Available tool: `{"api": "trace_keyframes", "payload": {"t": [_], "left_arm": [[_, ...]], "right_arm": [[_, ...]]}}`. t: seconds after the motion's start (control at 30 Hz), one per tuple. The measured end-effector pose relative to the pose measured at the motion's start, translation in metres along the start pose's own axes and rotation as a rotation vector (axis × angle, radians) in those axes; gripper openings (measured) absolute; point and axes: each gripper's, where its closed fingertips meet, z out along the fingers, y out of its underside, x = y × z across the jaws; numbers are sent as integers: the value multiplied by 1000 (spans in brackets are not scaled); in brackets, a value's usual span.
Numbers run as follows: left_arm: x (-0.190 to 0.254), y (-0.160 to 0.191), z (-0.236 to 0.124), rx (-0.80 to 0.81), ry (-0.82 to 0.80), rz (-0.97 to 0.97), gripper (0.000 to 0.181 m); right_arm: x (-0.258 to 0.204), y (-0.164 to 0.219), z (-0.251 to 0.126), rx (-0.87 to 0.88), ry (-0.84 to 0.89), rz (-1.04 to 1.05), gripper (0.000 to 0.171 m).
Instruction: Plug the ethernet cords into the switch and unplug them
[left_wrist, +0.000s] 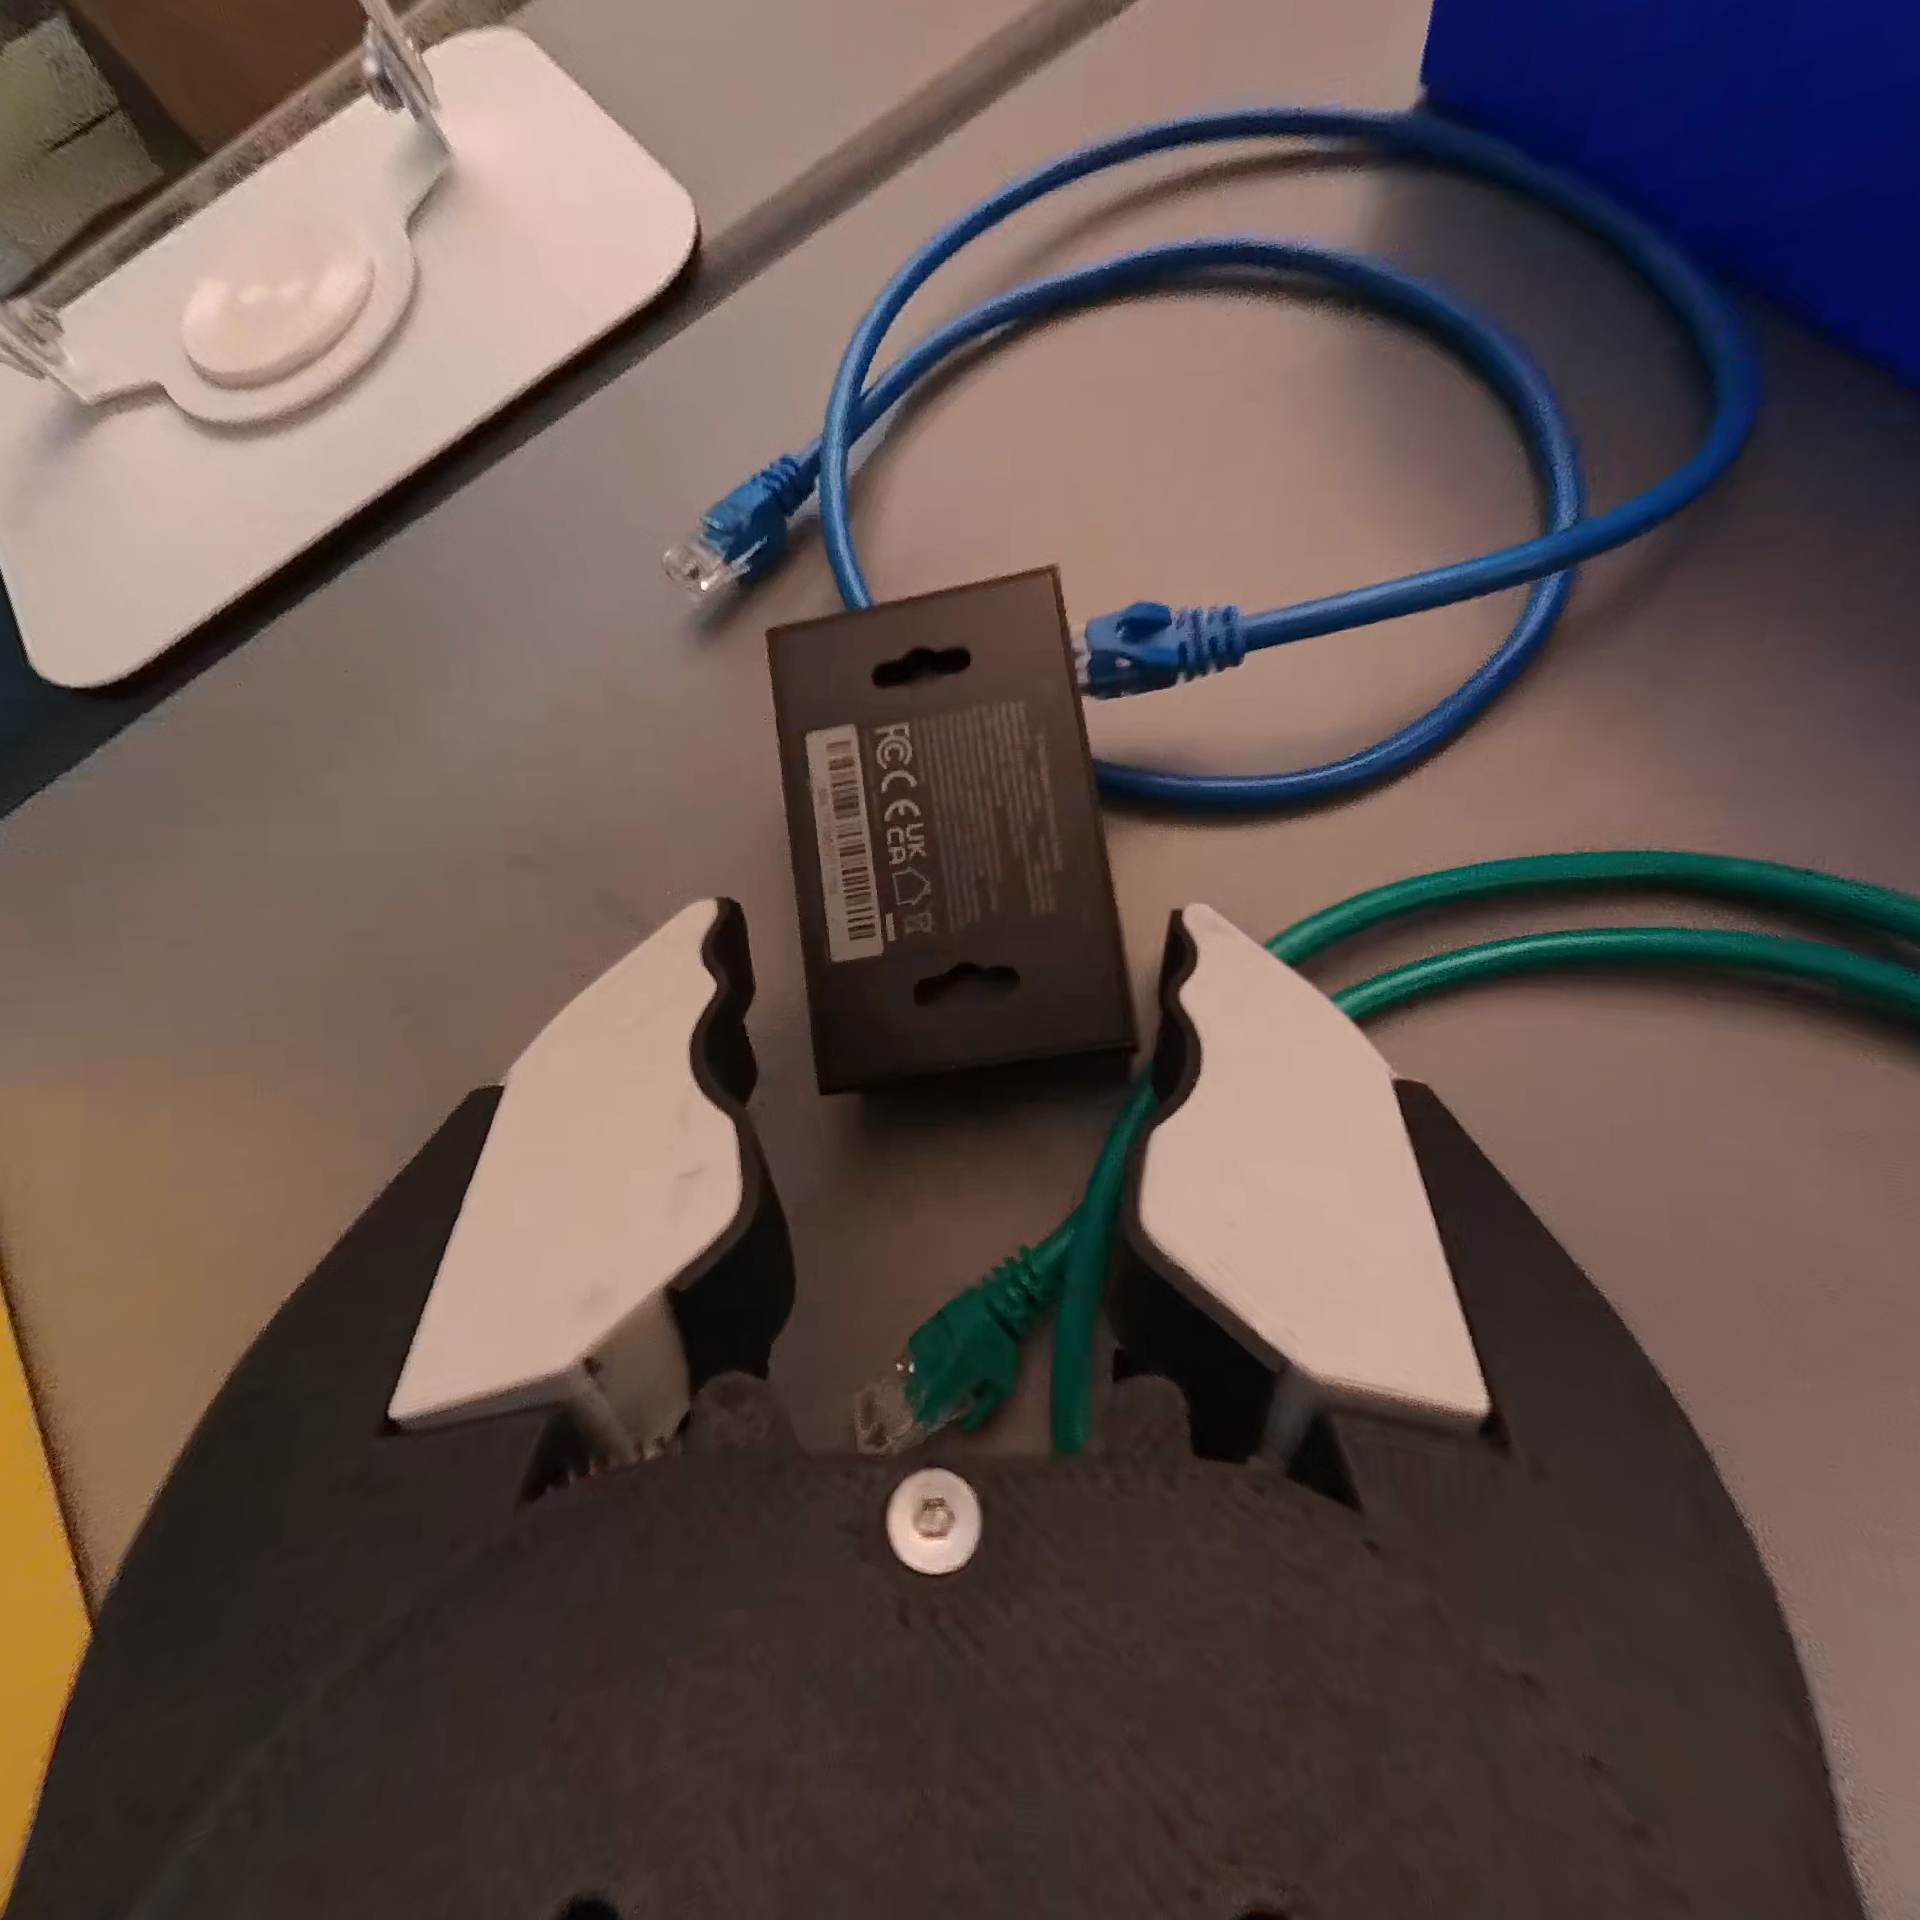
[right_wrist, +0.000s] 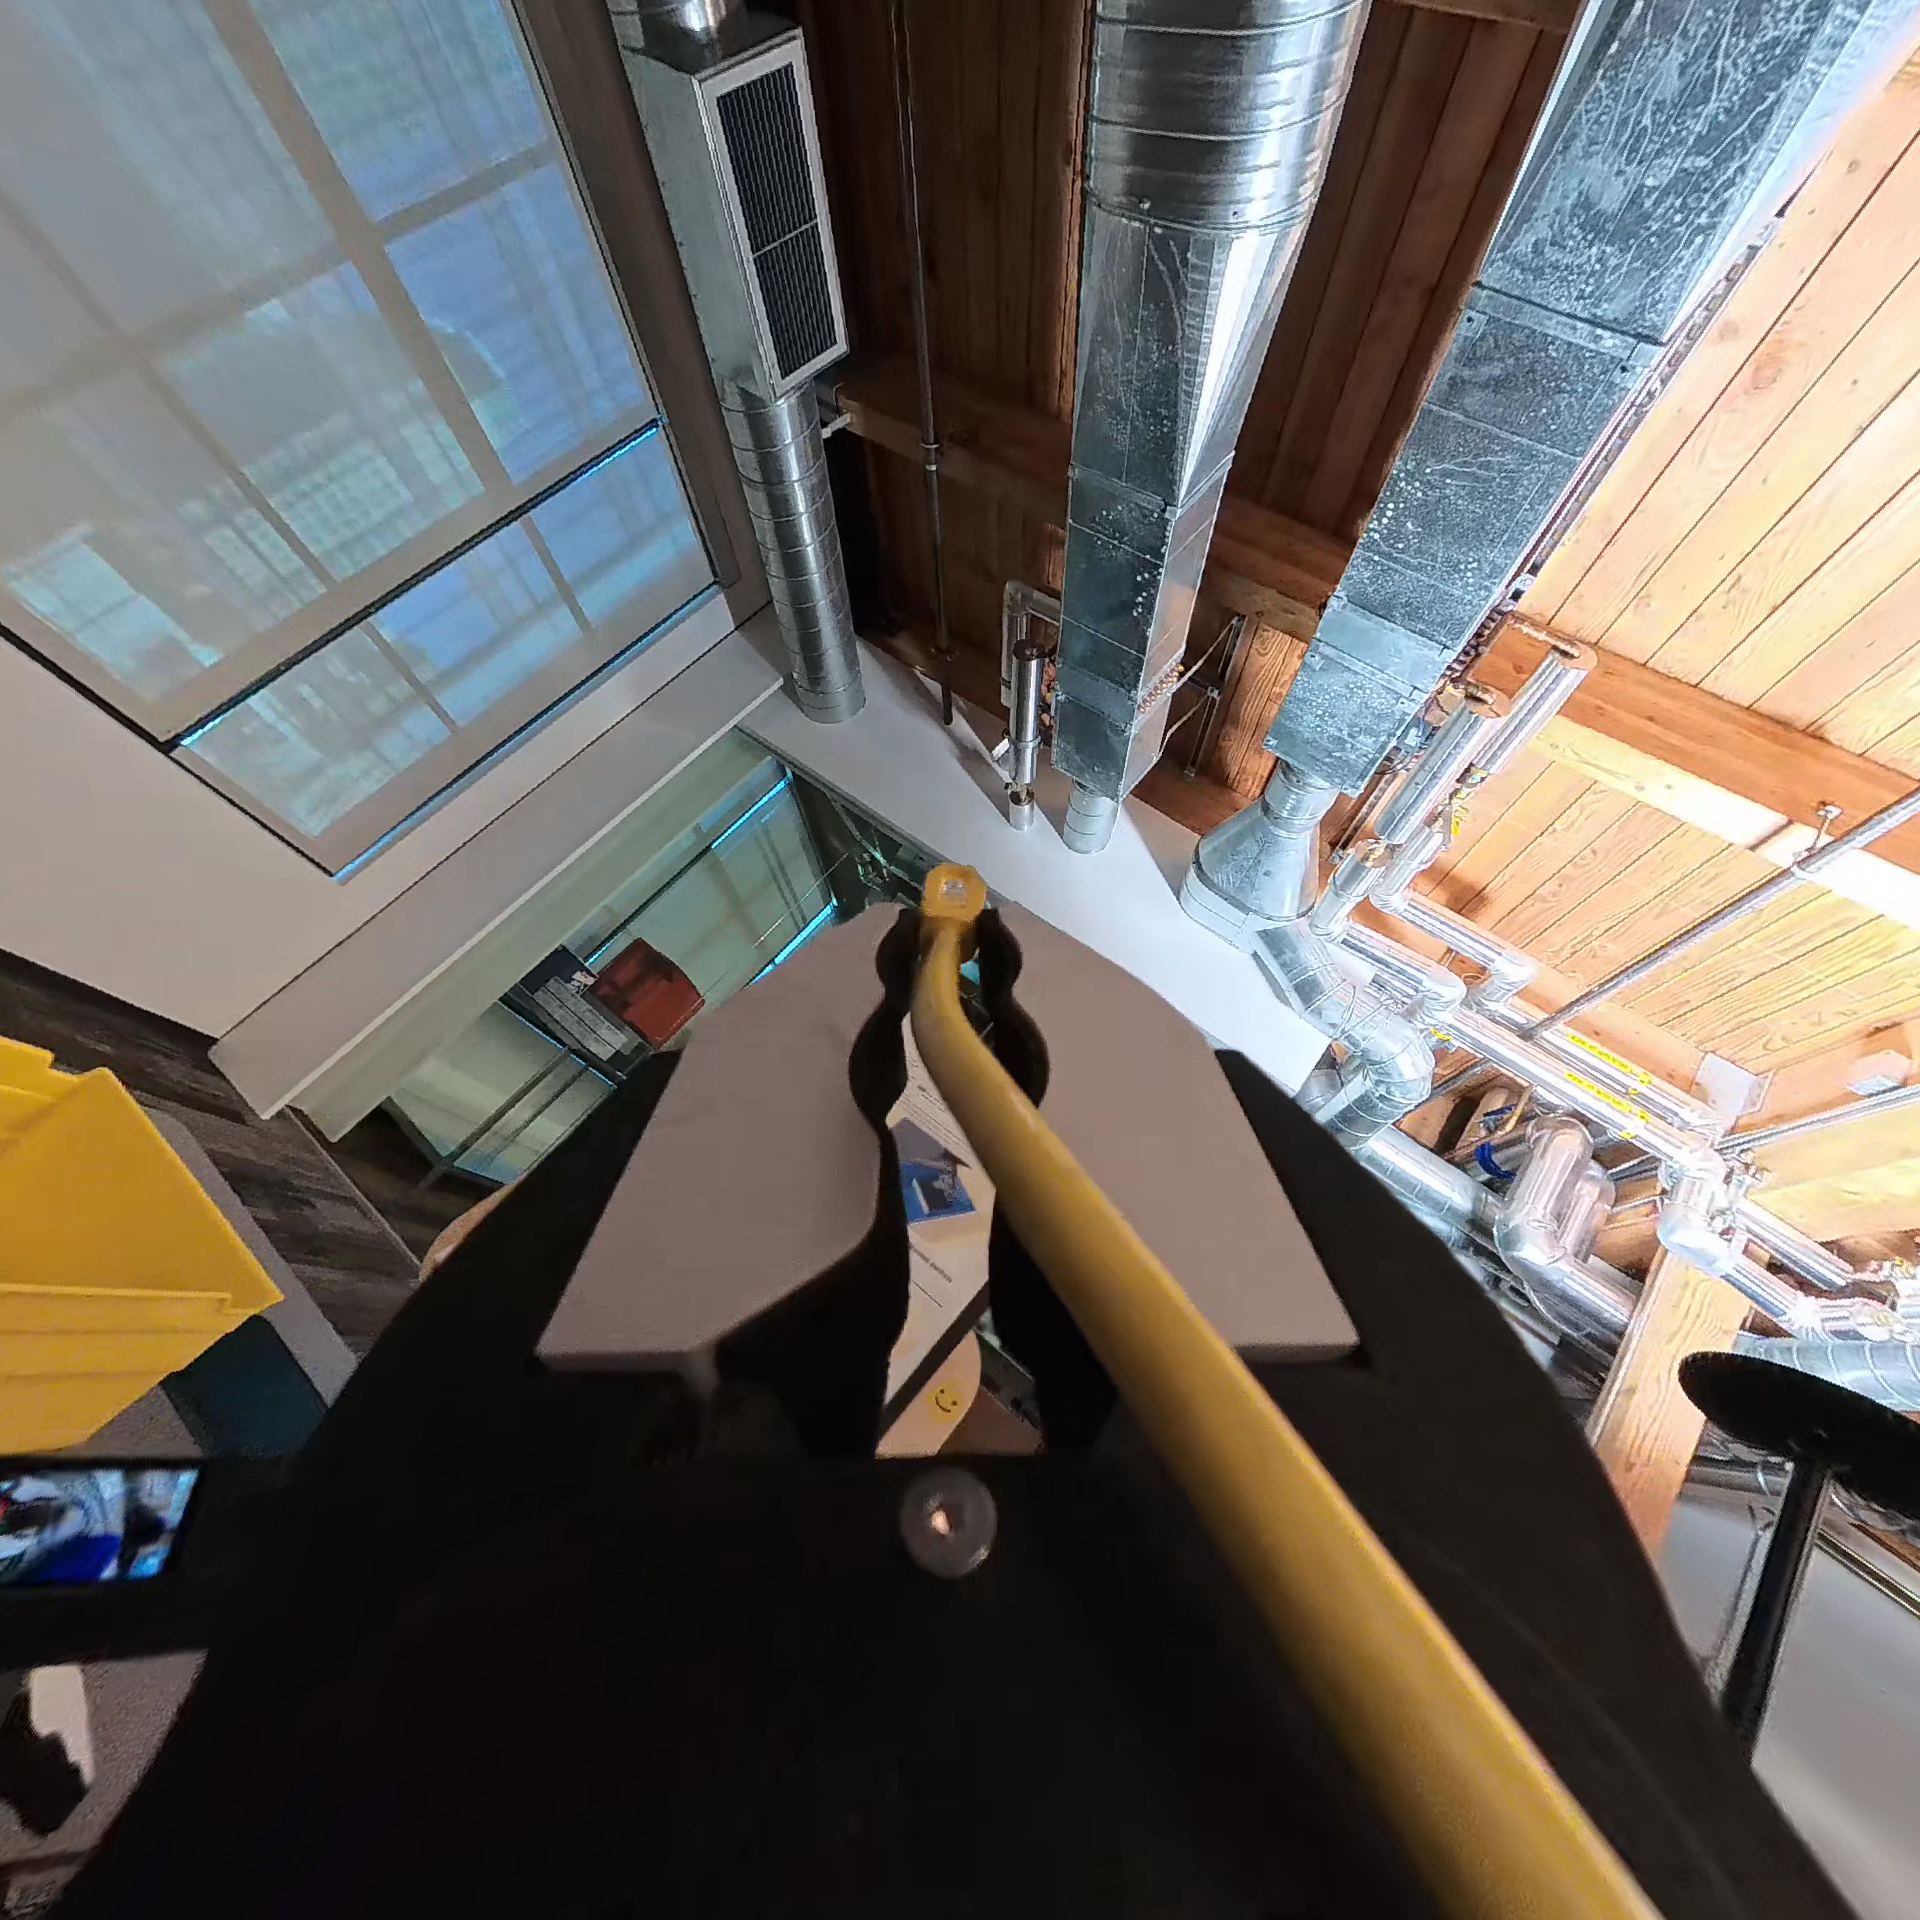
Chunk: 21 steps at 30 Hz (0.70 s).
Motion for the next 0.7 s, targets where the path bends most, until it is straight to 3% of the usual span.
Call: {"api": "trace_keyframes", "payload": {"t": [0.17, 0.33, 0.47, 0.6, 0.7], "left_arm": [[-1, 3, 5, -34, 28, -12, 62], [-2, 1, 10, -33, 66, -9, 68], [0, 1, 13, -41, 154, -14, 62], [-12, -8, 7, -42, 96, 84, 61], [-29, -37, -20, 65, -27, 197, 61]], "right_arm": [[1, 0, 0, 1, -1, 17, 12], [-1, 4, 2, -11, -12, 30, 12], [-4, 8, 3, -25, -17, 18, 13], [-11, 16, 5, -43, -23, -11, 12], [-19, 23, 7, -62, -31, -59, 13]]}}
